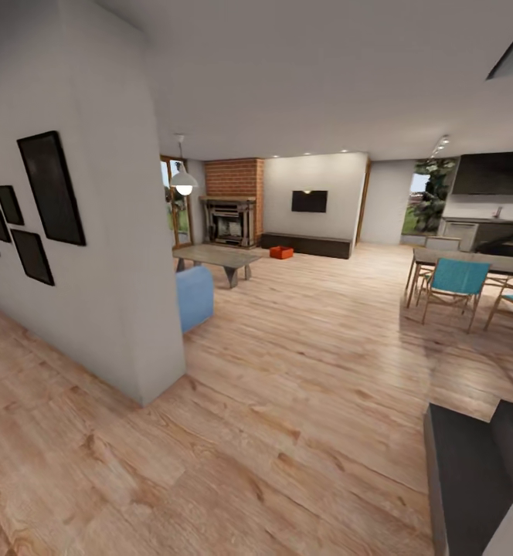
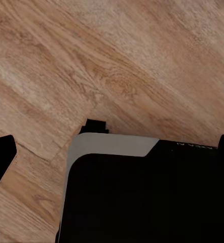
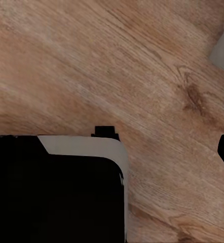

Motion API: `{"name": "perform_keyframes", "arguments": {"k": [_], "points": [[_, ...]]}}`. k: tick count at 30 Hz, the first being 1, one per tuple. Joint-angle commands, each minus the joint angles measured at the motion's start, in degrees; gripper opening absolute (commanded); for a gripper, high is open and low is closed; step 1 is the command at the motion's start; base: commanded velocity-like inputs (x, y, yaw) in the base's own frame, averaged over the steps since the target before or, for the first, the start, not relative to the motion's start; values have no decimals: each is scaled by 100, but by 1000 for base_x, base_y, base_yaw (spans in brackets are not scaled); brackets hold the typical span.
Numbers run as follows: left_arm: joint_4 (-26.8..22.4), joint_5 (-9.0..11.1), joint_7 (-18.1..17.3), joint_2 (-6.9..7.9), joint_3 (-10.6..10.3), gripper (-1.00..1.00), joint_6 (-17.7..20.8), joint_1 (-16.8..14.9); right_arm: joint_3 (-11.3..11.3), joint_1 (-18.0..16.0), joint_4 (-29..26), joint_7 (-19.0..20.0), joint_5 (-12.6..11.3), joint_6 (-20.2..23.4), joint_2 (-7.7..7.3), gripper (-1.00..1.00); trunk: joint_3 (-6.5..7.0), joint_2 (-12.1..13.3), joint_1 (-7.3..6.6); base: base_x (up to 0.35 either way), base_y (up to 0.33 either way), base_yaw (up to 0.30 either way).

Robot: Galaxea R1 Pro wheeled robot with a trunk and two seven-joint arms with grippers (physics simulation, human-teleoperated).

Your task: Move the two storage containers from the living room to the garage. In the garage, place one container on the floor and stack the other container on top of it (either order is fine).

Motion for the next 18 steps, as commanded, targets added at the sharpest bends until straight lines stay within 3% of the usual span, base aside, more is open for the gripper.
{"name": "perform_keyframes", "arguments": {"k": [1,18], "points": [[3,47,5,-1,-34,100,-17,-3,0,-10,18,-12,6,-32,6,100,-8,-5,4,322,75,-224],[3,47,1,-2,-35,100,-16,-3,-1,-11,18,-12,6,-32,-1,100,-8,-5,4,322,36,-276]]}}
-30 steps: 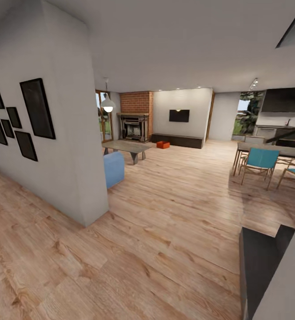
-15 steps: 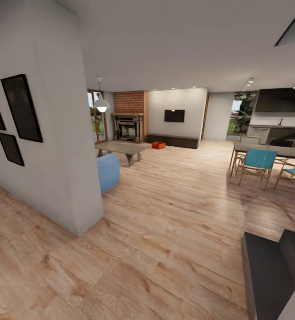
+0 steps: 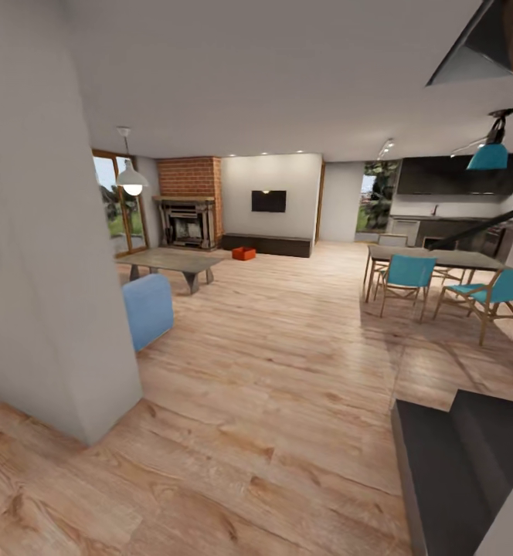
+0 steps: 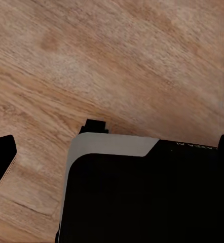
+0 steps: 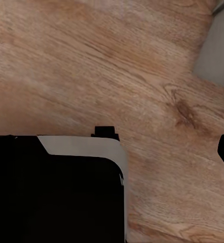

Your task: Move the two storage containers from the living room to the garage. In the garage, place one container on the floor and stack the other container on top of it (either order is fine).

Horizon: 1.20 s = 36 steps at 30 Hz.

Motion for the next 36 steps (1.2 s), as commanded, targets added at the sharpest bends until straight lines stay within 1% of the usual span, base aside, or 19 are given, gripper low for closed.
{"name": "perform_keyframes", "arguments": {"k": [1,7,10,36], "points": [[3,48,5,0,-34,100,-17,-3,1,-9,18,-12,6,-31,0,100,-8,-4,4,322,1,-281],[3,48,6,0,-34,100,-37,-3,1,-8,18,-12,6,-31,-7,100,-8,-4,4,322,0,-279],[3,48,5,0,-34,100,-44,-3,1,-9,18,-12,6,-31,-14,100,-8,-4,4,322,0,-133],[3,48,8,3,-34,100,-52,-3,19,-6,18,-2,15,-23,-19,100,-8,-4,4,322,0,-6]]}}
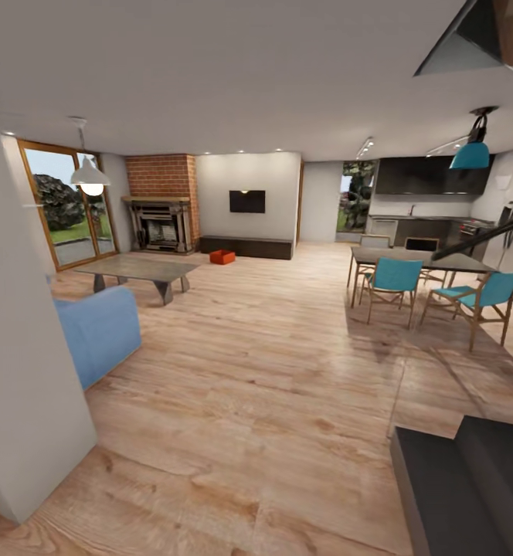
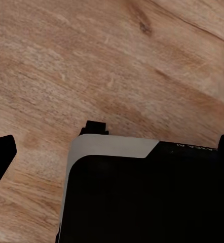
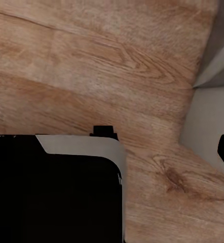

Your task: Move the two storage containers from the living room to the garage. In the garage, place one container on the floor and stack the other container on top of it (either order is fine).

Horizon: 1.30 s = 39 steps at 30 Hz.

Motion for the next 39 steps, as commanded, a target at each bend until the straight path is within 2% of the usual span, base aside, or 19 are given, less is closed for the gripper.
{"name": "perform_keyframes", "arguments": {"k": [1,39], "points": [[5,47,4,0,-34,100,-19,-3,2,-10,18,-11,7,-33,-1,100,-8,-5,4,322,0,0],[5,47,5,6,-34,100,-28,-4,-42,-11,18,-29,-33,-51,51,100,-8,-5,4,322,0,0]]}}
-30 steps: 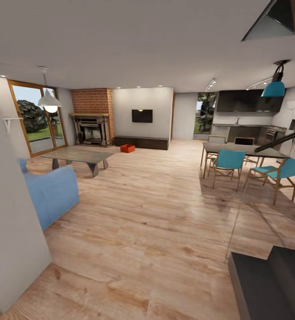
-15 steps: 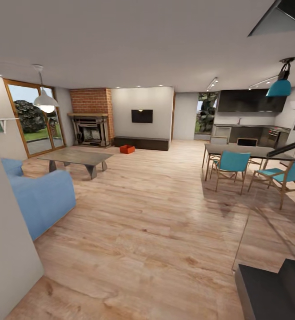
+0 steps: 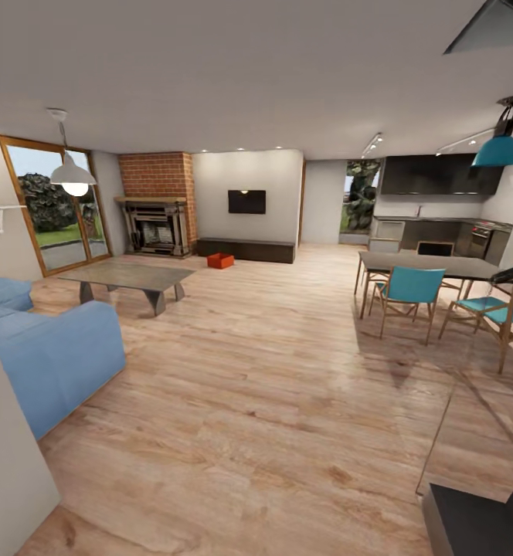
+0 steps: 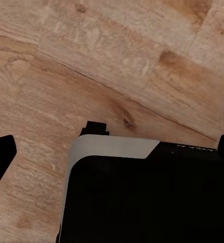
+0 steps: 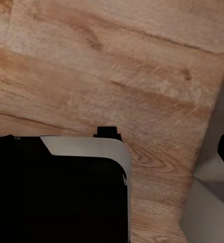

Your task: Move the two storage containers from the living room to the garage. In the garage, place one container on the floor and stack the other container on top of it (either order is fine).

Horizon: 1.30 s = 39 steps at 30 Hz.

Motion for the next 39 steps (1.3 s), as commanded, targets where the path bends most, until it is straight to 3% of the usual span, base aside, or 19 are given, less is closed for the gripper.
{"name": "perform_keyframes", "arguments": {"k": [1,25,39], "points": [[5,47,5,0,-34,100,-18,-4,-3,-7,18,-12,5,-34,3,100,-8,-5,4,322,0,0],[5,47,4,-6,-34,100,-21,-4,-32,-9,18,-18,-40,-22,21,100,-8,-5,4,322,0,0],[5,47,6,-1,-34,100,-25,-4,10,-8,18,-14,10,-37,-53,100,-8,-5,4,322,0,0]]}}
